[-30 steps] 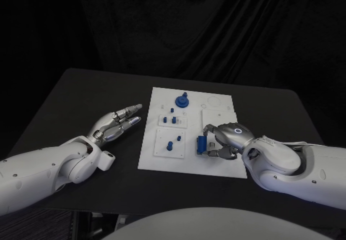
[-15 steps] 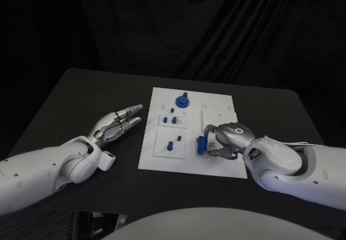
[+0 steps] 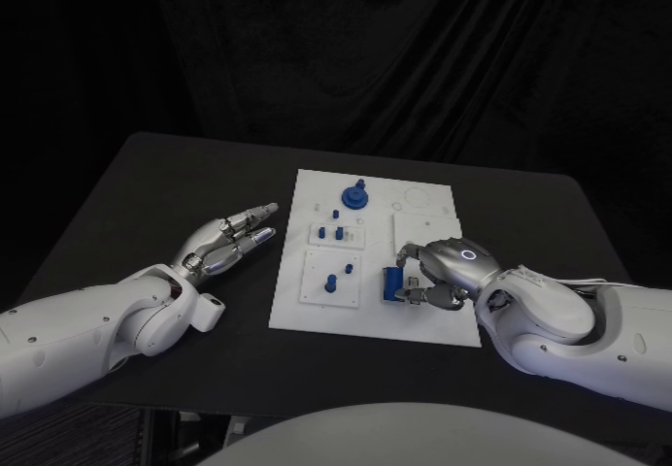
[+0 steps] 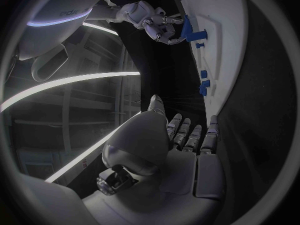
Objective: Assemble the parts on the task board
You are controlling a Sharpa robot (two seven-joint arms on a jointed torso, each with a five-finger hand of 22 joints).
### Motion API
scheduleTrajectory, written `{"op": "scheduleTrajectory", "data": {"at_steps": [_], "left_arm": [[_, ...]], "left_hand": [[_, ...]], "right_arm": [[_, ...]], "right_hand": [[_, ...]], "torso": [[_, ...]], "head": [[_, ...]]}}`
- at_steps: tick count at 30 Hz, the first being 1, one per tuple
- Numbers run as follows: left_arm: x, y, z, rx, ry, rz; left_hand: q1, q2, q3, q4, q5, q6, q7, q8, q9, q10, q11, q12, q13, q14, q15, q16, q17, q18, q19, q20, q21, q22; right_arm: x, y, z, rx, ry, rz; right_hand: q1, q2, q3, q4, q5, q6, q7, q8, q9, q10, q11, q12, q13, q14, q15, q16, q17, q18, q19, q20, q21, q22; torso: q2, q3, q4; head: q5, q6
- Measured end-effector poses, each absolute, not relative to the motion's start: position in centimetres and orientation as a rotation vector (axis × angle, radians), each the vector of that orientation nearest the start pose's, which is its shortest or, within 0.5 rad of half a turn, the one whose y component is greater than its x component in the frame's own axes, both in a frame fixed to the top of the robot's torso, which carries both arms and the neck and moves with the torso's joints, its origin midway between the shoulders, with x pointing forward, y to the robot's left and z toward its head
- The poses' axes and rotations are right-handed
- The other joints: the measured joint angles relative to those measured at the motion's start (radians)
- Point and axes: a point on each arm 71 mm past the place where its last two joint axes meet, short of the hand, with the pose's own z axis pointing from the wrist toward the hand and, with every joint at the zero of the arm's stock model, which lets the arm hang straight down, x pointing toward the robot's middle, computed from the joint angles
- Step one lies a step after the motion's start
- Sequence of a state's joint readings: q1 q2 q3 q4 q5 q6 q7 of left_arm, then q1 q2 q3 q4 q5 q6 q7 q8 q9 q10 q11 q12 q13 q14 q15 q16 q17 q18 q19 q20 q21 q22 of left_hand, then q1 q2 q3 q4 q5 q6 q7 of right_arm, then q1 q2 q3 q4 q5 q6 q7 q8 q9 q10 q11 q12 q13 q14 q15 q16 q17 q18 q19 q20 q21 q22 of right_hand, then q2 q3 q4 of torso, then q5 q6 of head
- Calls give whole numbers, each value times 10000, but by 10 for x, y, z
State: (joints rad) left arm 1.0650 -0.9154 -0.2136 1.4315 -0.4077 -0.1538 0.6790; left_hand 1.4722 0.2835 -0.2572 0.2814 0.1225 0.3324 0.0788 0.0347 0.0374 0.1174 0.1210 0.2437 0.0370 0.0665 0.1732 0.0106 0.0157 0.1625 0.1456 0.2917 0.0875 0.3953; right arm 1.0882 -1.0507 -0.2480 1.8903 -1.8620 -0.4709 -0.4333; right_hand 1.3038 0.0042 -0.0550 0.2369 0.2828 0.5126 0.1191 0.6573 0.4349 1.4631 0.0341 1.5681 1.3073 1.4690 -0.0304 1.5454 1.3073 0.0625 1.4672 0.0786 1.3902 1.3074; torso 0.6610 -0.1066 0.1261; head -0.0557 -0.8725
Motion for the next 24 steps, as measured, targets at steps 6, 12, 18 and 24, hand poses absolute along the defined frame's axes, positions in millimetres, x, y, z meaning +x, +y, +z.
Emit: {"op": "scheduleTrajectory", "data": {"at_steps": [6,12,18,24], "left_arm": [[432,257,-282,-6472,16168,-15340],[432,257,-283,-6476,16172,-15339],[431,257,-283,-6481,16178,-15340],[431,257,-283,-6488,16182,-15333]], "left_hand": [[0,0,-30,29,0,0,0,0,0,0,0,0,0,0,0,0,-1,-1,0,0,0,0],[0,0,-30,29,0,0,0,0,-1,0,0,0,0,0,0,0,-1,-1,0,0,0,-1],[0,0,-30,29,0,0,0,0,-1,0,0,0,0,0,0,0,-2,0,-1,0,0,-2],[0,0,-30,29,0,0,0,0,-1,0,0,0,0,0,0,0,-2,-1,-1,0,0,-3]], "right_arm": [[355,-207,-252,-3011,16965,4607],[355,-207,-252,-3032,17015,4576],[354,-206,-252,-3051,17050,4525],[354,-206,-252,-3101,16975,4452]], "right_hand": [[0,-1,-59,-59,0,107,35,-247,-228,0,0,0,0,0,0,0,0,1,0,0,0,0],[30,28,-269,-267,0,-965,292,-1658,-1197,41,121,0,0,-37,83,-189,0,1,-96,96,-468,-1],[69,-352,-240,53,-1,-2488,241,-2576,-2106,50,196,0,0,-30,157,-241,0,1,-198,198,-700,-1],[184,-820,170,555,70,-2853,210,-2286,-2239,51,196,0,1,-30,157,-302,0,0,-271,198,-893,-1]], "torso": [[4,0,0],[6,5,-5],[6,2,-3],[6,-1,0]], "head": [[5,0],[1,0],[0,0],[12,0]]}}
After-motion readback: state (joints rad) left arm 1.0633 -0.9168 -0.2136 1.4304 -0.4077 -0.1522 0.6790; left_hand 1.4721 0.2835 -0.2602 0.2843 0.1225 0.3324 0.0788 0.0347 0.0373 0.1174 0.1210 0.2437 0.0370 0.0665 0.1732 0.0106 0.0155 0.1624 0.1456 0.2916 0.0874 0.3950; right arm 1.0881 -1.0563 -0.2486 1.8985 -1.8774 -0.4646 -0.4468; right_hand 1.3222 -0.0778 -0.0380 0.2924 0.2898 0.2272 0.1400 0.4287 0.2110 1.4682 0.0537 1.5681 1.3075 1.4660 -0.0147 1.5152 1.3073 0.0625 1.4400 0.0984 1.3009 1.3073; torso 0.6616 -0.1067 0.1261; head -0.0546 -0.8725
